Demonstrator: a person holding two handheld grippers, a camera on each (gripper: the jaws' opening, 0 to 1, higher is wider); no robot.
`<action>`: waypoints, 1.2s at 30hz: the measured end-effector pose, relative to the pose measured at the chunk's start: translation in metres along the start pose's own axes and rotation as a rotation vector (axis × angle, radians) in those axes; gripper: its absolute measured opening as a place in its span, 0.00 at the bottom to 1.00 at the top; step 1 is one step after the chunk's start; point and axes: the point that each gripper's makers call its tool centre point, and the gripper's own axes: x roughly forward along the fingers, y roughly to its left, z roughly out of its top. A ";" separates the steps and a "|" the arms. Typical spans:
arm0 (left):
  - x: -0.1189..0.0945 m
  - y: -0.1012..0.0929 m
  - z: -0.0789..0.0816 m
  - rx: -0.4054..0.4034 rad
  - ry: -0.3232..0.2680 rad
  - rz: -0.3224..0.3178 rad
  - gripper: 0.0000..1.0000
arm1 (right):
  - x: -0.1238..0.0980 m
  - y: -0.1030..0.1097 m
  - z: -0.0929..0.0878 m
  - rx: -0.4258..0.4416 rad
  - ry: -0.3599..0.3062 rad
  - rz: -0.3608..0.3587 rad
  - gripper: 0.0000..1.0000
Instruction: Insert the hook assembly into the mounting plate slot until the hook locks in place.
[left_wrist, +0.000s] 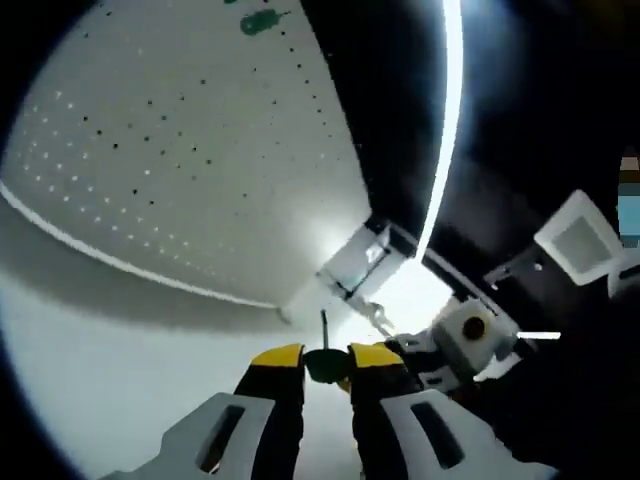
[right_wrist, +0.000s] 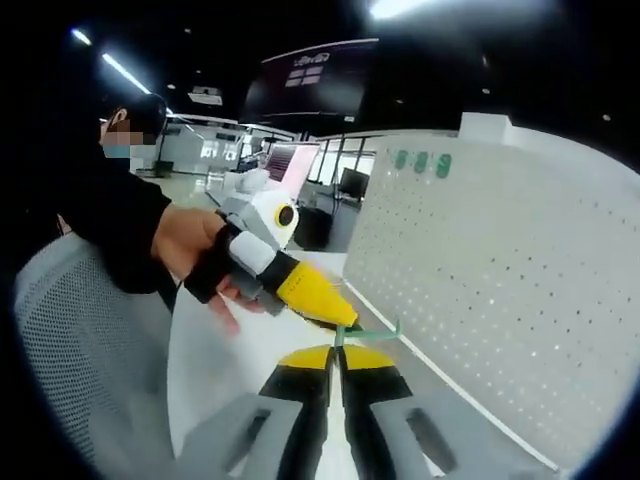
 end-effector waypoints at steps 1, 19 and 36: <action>0.002 -0.001 0.001 0.094 0.012 0.012 0.16 | 0.000 0.000 -0.001 0.002 0.004 0.001 0.01; 0.001 -0.008 -0.013 0.460 0.158 0.050 0.16 | -0.004 0.003 -0.012 0.064 0.052 0.035 0.07; 0.004 -0.035 -0.045 0.481 0.278 -0.111 0.16 | -0.057 0.003 -0.025 0.127 0.067 0.182 0.07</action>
